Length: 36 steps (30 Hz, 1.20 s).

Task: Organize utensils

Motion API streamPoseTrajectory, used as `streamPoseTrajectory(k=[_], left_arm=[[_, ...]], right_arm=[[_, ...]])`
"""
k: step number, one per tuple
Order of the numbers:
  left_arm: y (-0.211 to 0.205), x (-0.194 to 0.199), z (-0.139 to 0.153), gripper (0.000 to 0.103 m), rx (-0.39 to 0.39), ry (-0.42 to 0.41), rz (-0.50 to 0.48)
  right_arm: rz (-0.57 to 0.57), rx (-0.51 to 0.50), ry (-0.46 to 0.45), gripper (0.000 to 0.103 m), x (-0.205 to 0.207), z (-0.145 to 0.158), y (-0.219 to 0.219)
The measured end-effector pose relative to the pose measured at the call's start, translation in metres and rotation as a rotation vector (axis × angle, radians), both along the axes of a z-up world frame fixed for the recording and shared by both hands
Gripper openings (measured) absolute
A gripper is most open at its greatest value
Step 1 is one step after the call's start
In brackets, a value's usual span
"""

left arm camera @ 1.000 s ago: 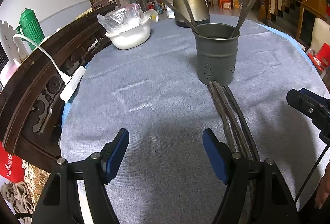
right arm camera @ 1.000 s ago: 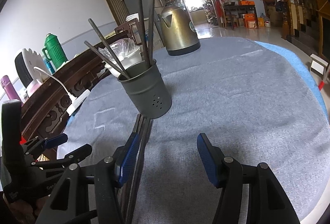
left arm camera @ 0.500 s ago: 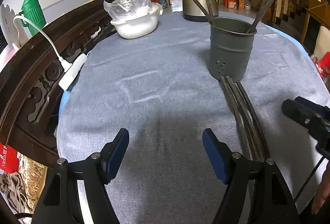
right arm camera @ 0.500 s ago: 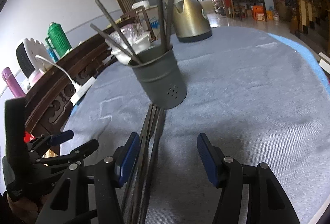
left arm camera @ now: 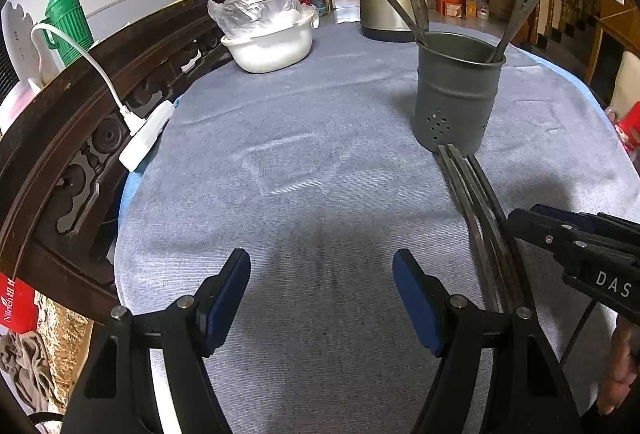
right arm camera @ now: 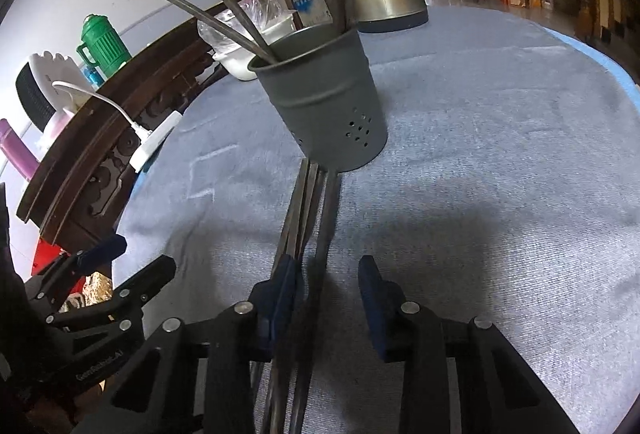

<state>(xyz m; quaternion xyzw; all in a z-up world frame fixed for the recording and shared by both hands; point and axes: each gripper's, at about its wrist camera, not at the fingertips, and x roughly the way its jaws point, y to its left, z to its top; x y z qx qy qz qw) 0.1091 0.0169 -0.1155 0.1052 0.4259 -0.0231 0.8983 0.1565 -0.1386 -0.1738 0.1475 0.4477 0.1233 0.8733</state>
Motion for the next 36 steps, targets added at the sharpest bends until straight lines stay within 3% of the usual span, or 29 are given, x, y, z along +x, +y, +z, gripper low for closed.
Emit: streamPoseTrajectory(k=[17,25,36], left_arm=[[-0.004,0.005,-0.007,0.074,0.005,0.017,-0.007],[-0.007,0.007,-0.01,0.074,0.007,0.025,-0.009],[-0.015,0.024,-0.013,0.074,-0.068,0.075,-0.051]], right_arm=[[0.012,-0.009,0.015,0.025,0.011,-0.005,0.007],[0.007,-0.02,0.028,0.014,0.013,-0.007,0.006],[-0.053,-0.001,0.04,0.014,0.005,-0.007,-0.016]])
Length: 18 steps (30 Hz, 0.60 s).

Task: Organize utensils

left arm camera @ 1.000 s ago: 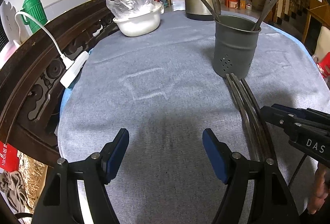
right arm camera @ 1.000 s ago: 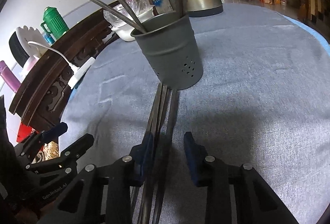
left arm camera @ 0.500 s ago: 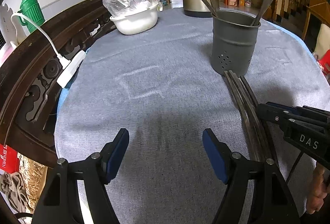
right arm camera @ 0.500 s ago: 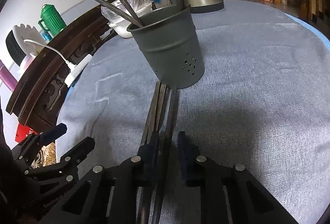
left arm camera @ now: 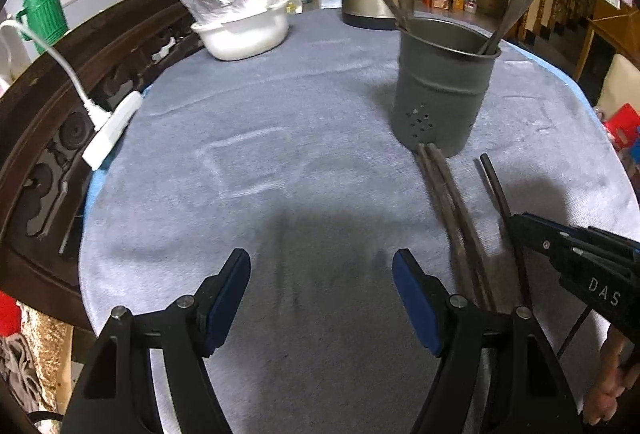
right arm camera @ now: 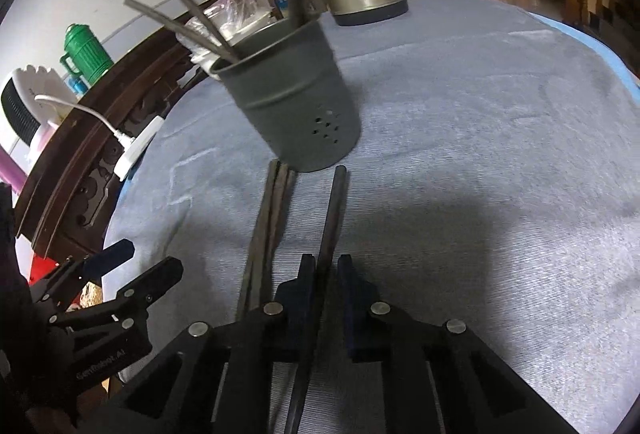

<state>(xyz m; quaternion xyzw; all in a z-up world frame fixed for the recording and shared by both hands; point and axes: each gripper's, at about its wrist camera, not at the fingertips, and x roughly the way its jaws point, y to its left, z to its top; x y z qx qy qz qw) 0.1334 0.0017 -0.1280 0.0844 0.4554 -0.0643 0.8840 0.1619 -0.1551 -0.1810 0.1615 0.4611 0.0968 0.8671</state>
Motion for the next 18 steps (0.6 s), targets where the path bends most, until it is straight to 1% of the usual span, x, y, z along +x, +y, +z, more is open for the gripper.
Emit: streamPoseTrajectory(k=[6,7,9,12,18], left_arm=[[-0.02,0.014,-0.008,0.074,-0.026,0.044,-0.054],[-0.024,0.016,-0.011,0.074,-0.033,0.055,-0.076],[-0.033,0.02,-0.017,0.074,-0.016,0.076,-0.101],[-0.038,0.023,-0.021,0.074,-0.005,0.088,-0.114],[-0.042,0.033,-0.018,0.074,-0.041,0.11,-0.135]], right_arm=[[-0.009,0.029,0.009,0.014,-0.002,-0.003,-0.01],[-0.005,0.029,0.011,0.014,-0.002,-0.003,-0.01],[-0.001,0.015,0.021,0.013,-0.003,-0.006,-0.009],[-0.001,0.033,0.02,0.013,-0.004,-0.007,-0.012],[0.002,0.071,0.025,0.012,-0.004,-0.009,-0.019]])
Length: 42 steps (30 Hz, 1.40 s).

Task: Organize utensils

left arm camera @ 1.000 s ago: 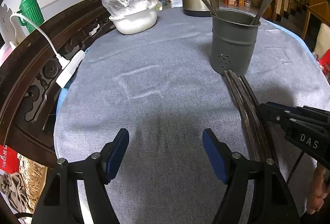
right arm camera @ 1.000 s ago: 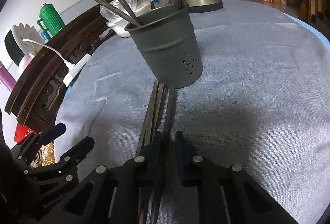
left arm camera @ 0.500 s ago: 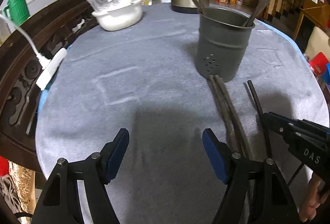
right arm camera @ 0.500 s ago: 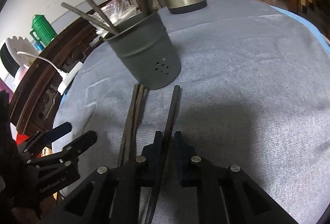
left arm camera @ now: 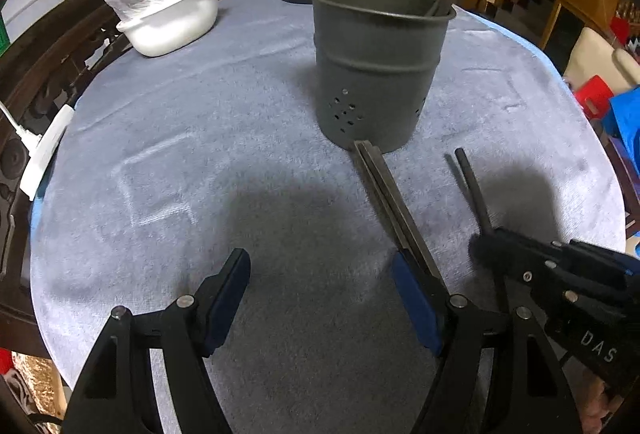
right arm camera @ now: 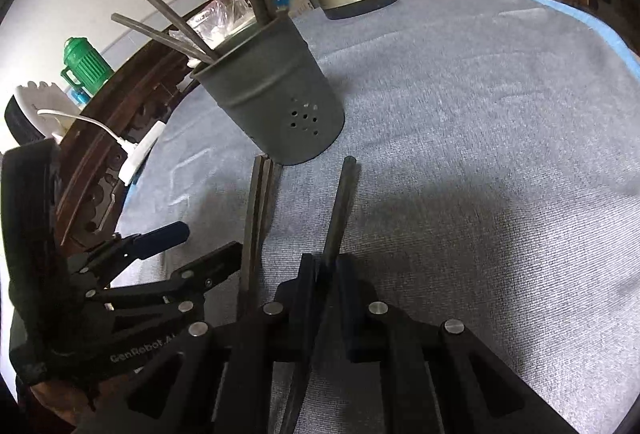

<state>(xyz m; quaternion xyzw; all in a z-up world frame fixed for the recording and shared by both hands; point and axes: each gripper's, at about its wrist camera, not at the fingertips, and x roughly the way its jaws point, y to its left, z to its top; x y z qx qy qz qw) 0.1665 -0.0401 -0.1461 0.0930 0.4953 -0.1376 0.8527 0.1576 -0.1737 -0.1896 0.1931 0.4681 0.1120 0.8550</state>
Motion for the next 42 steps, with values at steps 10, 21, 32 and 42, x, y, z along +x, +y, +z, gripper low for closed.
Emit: streamPoseTrajectory(k=[10,21,32,42], left_arm=[[-0.009,0.005,0.001,0.074,0.0,0.001,-0.022],[-0.019,0.023,0.005,0.074,-0.024,0.018,-0.025],[-0.012,0.033,-0.004,0.074,-0.053,0.06,-0.028],[0.007,0.031,-0.001,0.074,-0.034,0.06,-0.002]], right_arm=[[-0.008,0.036,0.005,0.011,-0.001,-0.001,-0.012],[-0.021,0.054,0.016,0.011,-0.003,-0.002,-0.024],[-0.039,0.059,0.018,0.011,-0.006,-0.003,-0.032],[-0.042,0.055,0.008,0.011,-0.007,-0.004,-0.031]])
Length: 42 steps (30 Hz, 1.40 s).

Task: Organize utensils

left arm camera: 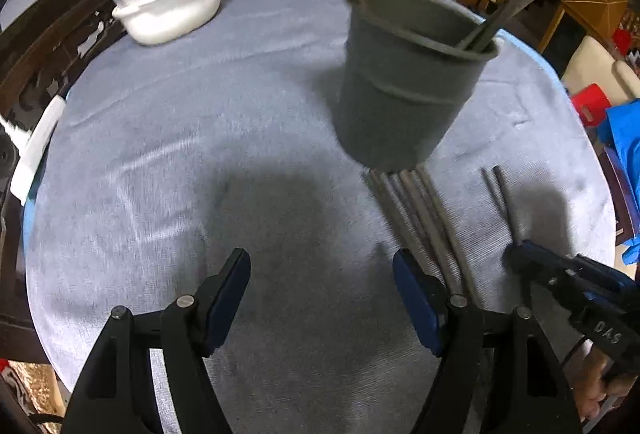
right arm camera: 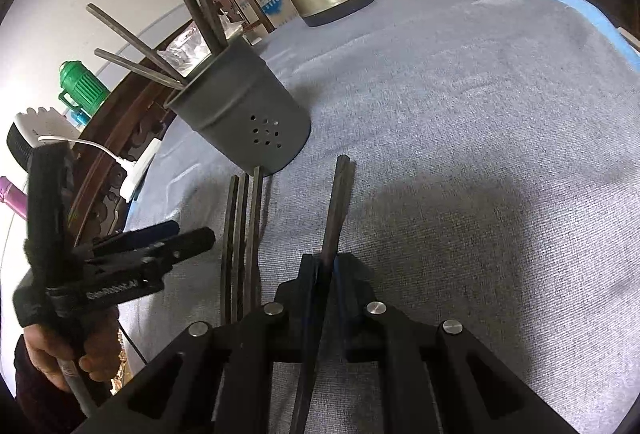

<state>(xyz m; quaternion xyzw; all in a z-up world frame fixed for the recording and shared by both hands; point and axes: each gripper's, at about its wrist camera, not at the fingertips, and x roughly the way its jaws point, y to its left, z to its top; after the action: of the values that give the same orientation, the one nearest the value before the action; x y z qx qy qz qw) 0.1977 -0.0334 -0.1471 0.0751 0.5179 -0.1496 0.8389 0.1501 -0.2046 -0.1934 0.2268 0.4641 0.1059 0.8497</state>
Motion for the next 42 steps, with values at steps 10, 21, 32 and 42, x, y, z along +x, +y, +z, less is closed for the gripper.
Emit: streamPoseTrajectory(k=[10,21,32,42], left_arm=[[-0.023,0.006,-0.01,0.074,0.002,0.018,-0.039],[-0.014,0.023,-0.017,0.072,-0.045,0.076,-0.041],[-0.026,0.009,-0.01,0.012,-0.078,0.055,-0.18],[-0.008,0.006,-0.001,0.017,-0.037,0.075,-0.256]], right_arm=[[0.002,0.001,-0.009,0.011,-0.001,-0.001,-0.001],[0.001,0.008,-0.019,0.011,-0.003,-0.002,-0.001],[0.001,-0.005,-0.005,0.011,-0.003,0.0,0.0],[0.043,-0.107,0.07,0.019,0.028,0.019,0.009]])
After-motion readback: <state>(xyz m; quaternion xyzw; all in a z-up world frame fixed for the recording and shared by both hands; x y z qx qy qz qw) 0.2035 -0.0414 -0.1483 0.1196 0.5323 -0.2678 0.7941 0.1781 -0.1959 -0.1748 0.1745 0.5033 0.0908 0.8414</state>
